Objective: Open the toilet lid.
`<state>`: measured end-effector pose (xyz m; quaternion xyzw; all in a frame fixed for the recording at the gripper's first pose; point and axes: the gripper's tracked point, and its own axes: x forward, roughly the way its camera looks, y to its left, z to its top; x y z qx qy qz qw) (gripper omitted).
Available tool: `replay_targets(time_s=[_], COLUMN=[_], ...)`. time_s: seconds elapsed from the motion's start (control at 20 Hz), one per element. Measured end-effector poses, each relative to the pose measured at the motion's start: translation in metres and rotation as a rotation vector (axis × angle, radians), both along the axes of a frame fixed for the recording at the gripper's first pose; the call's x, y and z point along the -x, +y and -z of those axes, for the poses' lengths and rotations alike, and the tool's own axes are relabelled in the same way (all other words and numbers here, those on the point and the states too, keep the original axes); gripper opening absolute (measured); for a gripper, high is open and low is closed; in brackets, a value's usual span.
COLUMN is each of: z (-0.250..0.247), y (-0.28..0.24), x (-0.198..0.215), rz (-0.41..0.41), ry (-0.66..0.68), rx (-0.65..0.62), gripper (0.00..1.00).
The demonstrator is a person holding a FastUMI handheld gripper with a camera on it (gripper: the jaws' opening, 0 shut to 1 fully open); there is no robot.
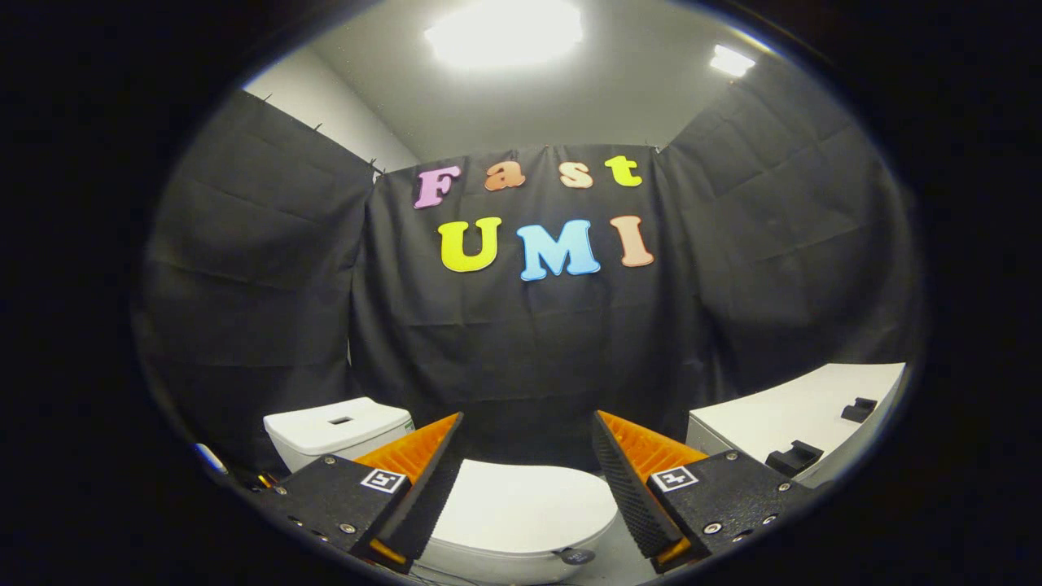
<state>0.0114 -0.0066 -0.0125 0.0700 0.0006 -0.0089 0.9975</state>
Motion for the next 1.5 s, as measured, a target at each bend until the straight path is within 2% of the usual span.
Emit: replay_targets(time_s=[0.2, 0.75, 1.5], z=[0.013, 0.103, 0.231], y=[-0.012, -0.03, -0.051], x=[-0.012, -0.035, -0.022], rz=[0.025, 0.114, 0.301], ry=[0.022, 0.154, 0.295], rx=[-0.065, -0.314, -0.666], gripper=[0.93, 0.96, 0.96])
